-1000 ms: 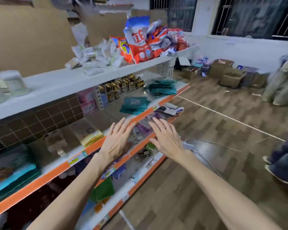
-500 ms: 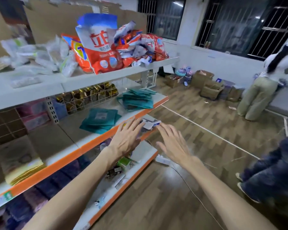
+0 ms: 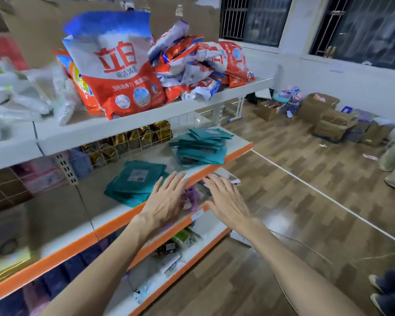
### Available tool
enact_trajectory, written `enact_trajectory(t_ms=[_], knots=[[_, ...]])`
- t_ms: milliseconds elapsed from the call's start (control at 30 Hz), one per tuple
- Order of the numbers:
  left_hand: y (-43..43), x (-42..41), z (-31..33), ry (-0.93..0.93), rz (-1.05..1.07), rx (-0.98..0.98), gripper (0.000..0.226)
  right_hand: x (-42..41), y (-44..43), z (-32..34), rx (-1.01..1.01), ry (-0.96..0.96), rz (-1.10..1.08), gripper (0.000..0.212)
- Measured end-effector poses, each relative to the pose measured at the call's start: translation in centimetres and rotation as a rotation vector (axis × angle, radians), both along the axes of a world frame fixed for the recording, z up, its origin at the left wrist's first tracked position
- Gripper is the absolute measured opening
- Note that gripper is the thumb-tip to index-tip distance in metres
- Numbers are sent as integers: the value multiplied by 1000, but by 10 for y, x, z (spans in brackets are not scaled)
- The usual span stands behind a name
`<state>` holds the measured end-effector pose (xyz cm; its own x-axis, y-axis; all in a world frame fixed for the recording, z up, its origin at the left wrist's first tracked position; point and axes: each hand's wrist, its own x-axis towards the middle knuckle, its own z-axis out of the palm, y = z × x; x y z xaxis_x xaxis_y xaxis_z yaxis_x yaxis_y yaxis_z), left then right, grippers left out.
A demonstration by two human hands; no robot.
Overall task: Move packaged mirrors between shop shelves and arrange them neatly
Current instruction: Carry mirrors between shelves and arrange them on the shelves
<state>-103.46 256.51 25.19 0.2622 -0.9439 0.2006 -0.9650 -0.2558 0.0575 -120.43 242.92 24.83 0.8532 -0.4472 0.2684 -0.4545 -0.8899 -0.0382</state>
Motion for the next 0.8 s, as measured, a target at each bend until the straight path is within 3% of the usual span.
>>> enact_trajectory(t_ms=[367, 800], knots=[[-110, 26, -7, 3, 254, -12, 69, 53, -161, -3, 39, 26, 249, 66], [-140, 73, -29, 28, 449, 78, 74, 145, -193, -34, 82, 32, 488, 71]])
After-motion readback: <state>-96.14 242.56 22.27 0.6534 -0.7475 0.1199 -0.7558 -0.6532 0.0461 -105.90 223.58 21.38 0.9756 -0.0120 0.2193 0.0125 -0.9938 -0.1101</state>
